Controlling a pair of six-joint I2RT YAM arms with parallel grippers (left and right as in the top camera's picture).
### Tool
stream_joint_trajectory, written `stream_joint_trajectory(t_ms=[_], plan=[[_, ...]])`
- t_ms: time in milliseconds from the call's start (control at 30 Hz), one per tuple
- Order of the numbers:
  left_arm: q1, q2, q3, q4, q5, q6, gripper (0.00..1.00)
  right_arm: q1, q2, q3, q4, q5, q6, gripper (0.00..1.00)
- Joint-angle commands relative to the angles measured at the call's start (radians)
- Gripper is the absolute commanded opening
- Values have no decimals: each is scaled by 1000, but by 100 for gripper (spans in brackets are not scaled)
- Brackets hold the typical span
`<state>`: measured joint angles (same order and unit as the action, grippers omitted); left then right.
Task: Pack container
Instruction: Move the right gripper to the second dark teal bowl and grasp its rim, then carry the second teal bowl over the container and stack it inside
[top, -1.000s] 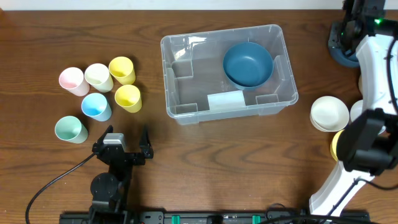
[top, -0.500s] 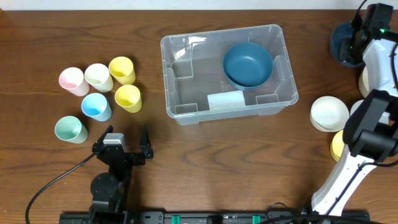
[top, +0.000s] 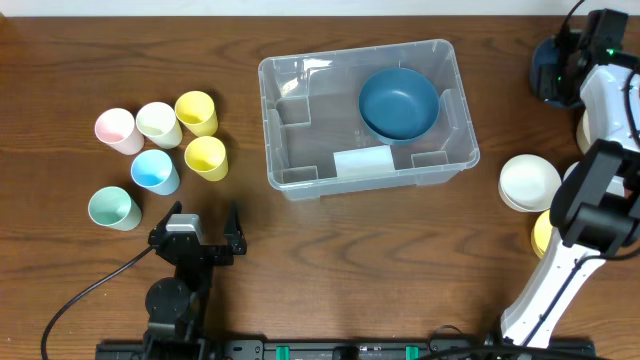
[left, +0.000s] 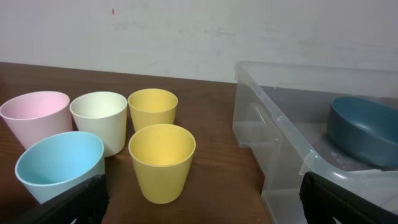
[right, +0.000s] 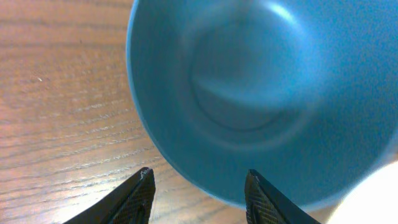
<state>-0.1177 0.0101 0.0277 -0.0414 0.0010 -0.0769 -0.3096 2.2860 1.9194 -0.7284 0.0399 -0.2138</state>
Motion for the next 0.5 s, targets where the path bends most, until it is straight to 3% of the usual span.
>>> stream_joint_trajectory(t_ms=[0,267,467], plan=[[6,-6,-24,-32,-8,13,98,8,40,5,10,-22,-35,49],[6,-6,-24,-32,-8,13,98,10,63,5,48,-21,-38,43],[6,-6,-24,-32,-8,13,98,10,63,5,54,-23,-11,28]])
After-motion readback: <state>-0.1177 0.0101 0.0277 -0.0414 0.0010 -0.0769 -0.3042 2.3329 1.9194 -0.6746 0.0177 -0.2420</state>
